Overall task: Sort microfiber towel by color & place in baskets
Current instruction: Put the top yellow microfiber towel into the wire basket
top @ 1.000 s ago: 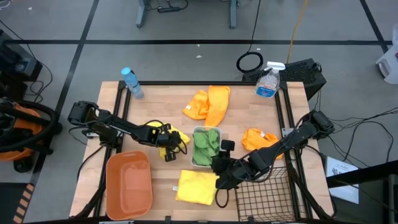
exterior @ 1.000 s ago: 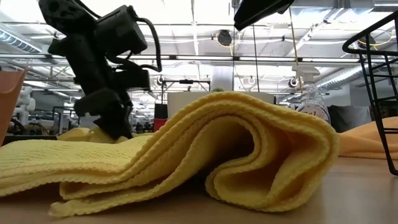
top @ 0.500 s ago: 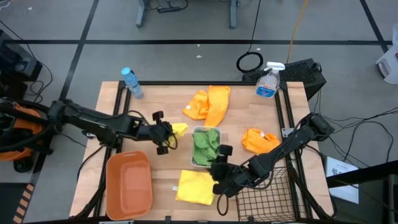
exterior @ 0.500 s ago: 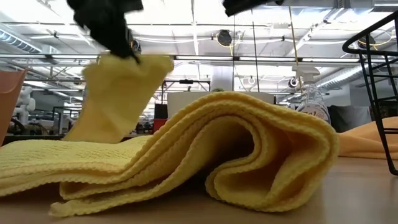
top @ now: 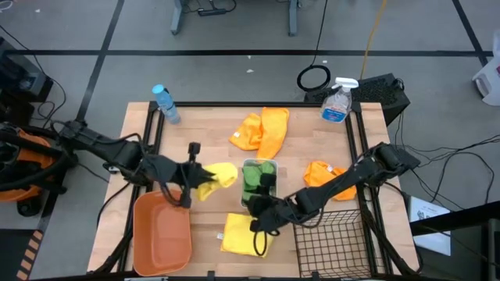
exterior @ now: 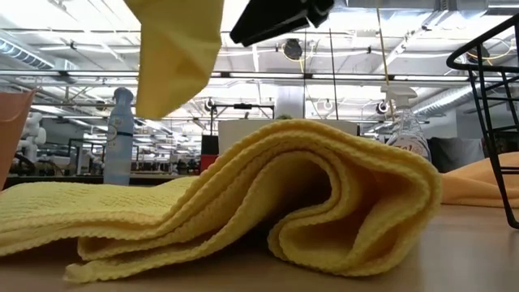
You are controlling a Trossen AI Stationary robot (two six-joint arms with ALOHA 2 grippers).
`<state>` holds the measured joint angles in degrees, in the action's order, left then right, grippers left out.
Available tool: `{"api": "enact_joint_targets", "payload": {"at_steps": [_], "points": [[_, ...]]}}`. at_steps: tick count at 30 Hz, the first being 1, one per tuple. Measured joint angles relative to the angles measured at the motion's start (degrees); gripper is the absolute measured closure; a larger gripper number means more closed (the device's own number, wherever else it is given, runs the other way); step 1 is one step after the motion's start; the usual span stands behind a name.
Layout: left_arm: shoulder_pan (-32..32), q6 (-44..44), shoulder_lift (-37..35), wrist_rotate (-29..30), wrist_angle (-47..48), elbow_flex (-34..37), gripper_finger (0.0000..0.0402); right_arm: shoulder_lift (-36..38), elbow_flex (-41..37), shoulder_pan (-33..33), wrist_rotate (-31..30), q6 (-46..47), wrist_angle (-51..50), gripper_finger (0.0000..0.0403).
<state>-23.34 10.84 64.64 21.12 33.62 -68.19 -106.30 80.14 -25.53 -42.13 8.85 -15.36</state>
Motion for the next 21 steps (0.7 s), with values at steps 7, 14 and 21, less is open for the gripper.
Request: {"api": "enact_joint_targets", "payload": {"at_steps": [7, 14, 21], "points": [[-5.0, 5.3, 0.0, -0.9, -4.1, -0.6, 0.0391, 1.5, 0.0, 4.7, 2.6, -3.6, 3.3, 0.0192], [-6.0, 6.3, 0.1, -1.0, -4.7, -0.6, 0.0386, -0.3, 0.0, 6.7, 17.7, -6.2, 19.0, 0.0131], [-6.0, 6.6, 0.1, -0.9, -4.5, -0.6, 0.0383, -2.5, 0.0, 6.0, 25.7, -10.2, 24.2, 0.0169]]}}
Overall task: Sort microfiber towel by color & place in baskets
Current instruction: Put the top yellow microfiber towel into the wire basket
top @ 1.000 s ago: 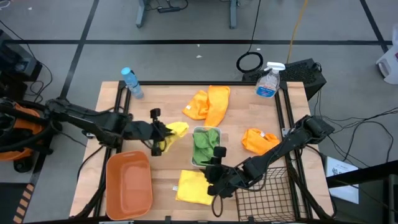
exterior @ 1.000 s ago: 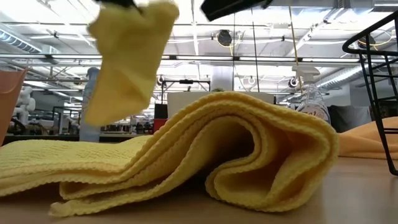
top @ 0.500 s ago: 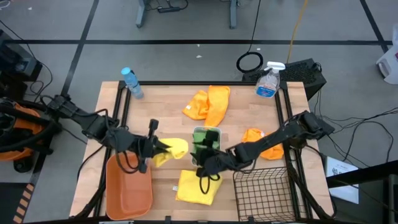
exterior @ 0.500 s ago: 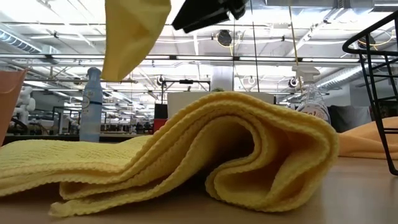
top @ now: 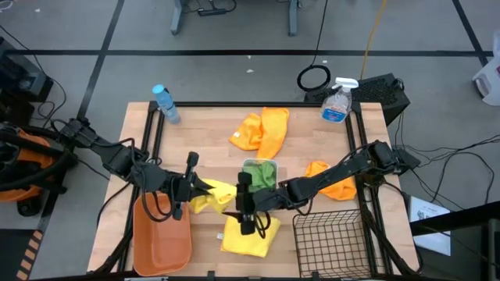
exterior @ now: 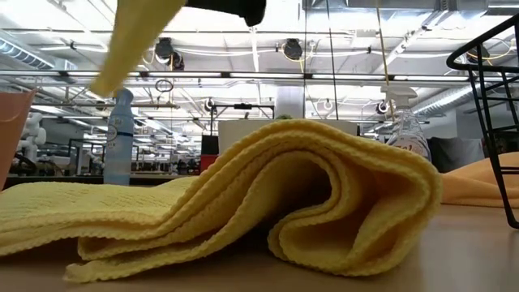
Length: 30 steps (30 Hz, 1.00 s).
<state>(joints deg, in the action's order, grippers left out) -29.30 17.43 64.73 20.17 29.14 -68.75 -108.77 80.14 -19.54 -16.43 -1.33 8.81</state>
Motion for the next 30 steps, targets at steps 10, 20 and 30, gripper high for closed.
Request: {"api": "enact_joint_targets", "payload": {"at_steps": [10, 20, 30], "points": [[0.0, -0.1, 0.0, 2.4, 1.8, 0.0, 0.0381, 0.2, 0.0, -6.9, -10.5, -17.8, -0.6, 0.026], [0.0, 1.8, 0.5, 0.3, -2.6, 0.0, 0.0385, 0.0, 0.0, -12.7, -35.3, -43.0, 0.1, 0.0234], [0.0, 4.2, 0.5, -4.7, -6.8, 0.0, 0.0386, -0.2, 0.0, -14.3, -47.9, -47.7, -2.1, 0.0159]]}}
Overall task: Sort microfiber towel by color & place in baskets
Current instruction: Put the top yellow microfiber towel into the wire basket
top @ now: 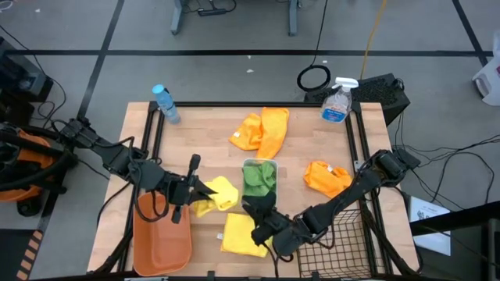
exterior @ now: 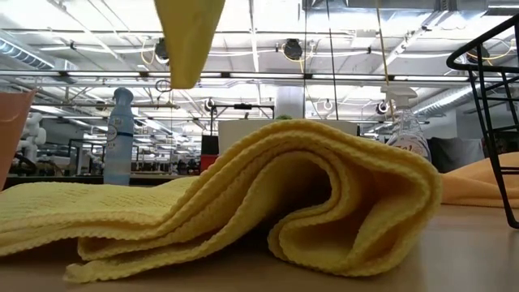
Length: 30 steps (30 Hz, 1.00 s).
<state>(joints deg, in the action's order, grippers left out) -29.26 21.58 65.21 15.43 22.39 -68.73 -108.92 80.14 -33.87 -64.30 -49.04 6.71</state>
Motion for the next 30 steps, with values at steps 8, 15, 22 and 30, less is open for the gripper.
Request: {"api": "enact_joint_targets", "payload": {"at_steps": [8, 15, 22, 30], "points": [[0.0, 0.2, 0.0, -0.8, -1.6, 0.0, 0.0386, 0.0, 0.0, 0.4, 0.0, 4.9, -0.3, 0.016], [0.0, 0.5, 0.0, -1.9, -2.5, 0.0, 0.0387, 0.0, 0.0, 3.2, 7.3, 22.3, -5.2, 0.0179], [0.4, 1.5, 2.3, -2.0, -4.8, 0.0, 0.0387, -0.6, 0.0, 4.7, 20.3, 23.1, -2.7, 0.0208], [0.4, 1.3, 8.1, 1.1, -5.3, 0.0, 0.0387, -0.5, 0.0, 2.6, 25.4, 19.5, 5.1, 0.0238]]}}
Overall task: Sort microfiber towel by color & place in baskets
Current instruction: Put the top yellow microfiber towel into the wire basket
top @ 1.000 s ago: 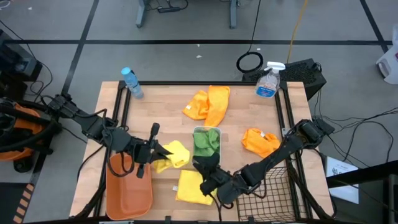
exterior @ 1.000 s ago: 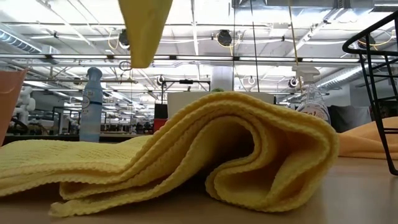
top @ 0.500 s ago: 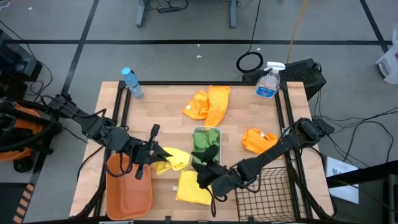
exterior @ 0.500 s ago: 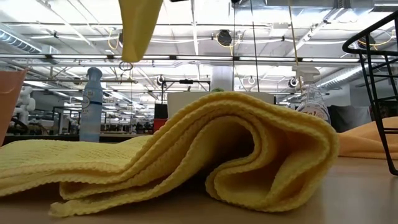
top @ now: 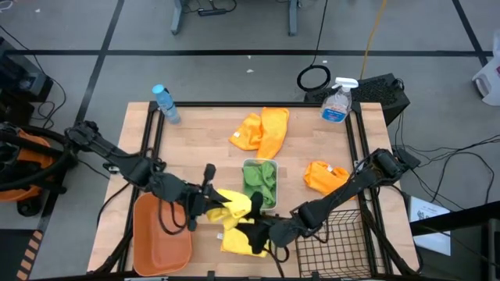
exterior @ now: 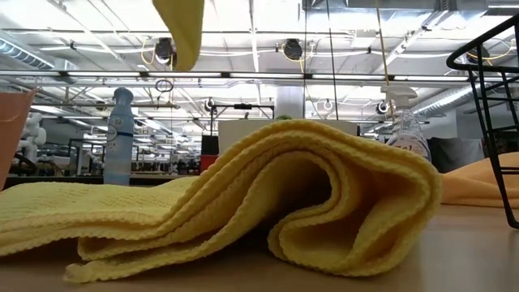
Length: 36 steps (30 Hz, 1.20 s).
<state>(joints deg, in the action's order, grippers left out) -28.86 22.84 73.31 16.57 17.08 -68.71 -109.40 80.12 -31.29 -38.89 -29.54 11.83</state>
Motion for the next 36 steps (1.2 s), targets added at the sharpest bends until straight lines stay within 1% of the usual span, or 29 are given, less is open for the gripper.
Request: {"api": "enact_joint_targets", "payload": {"at_steps": [2, 6, 13, 19, 21, 23, 28, 32, 36], "points": [[0.0, -1.0, 1.3, 0.1, 0.1, 0.0, 0.0387, 0.0, 0.0, -1.1, -0.7, -1.3, 1.2, 0.0243], [0.0, -2.9, 3.8, 0.2, 0.2, 0.0, 0.0387, 0.0, 0.0, -3.6, -7.8, -6.6, 4.0, 0.025], [0.0, -4.6, 7.5, 0.2, 0.0, 0.1, 0.0387, 0.0, 0.0, -6.6, -15.5, -19.8, 6.1, 0.025], [-0.1, -6.1, 7.9, -0.2, -0.5, 1.4, 0.0387, 0.0, 0.0, -8.6, -25.1, -26.8, 7.3, 0.0242], [-0.2, -6.0, 7.9, -0.2, -0.5, 1.5, 0.0387, 0.0, 0.0, -8.8, -27.0, -28.9, 7.3, 0.023], [-0.4, -6.0, 7.9, -0.2, -1.1, 1.5, 0.0387, 0.0, 0.0, -8.8, -27.1, -29.7, 7.3, 0.0212], [-0.5, -5.5, 7.9, -3.3, -4.0, 1.5, 0.0387, 0.0, 0.0, -8.1, -27.3, -29.4, 9.3, 0.0149], [-0.5, -4.1, 7.9, -3.8, -4.6, 1.5, 0.0387, 0.0, 0.0, -8.2, -27.5, -26.7, 10.4, 0.0104], [-0.6, -3.0, 7.9, -4.0, -4.8, 1.5, 0.0387, 0.0, 0.0, -8.8, -31.7, -22.9, 10.3, 0.0084]]}}
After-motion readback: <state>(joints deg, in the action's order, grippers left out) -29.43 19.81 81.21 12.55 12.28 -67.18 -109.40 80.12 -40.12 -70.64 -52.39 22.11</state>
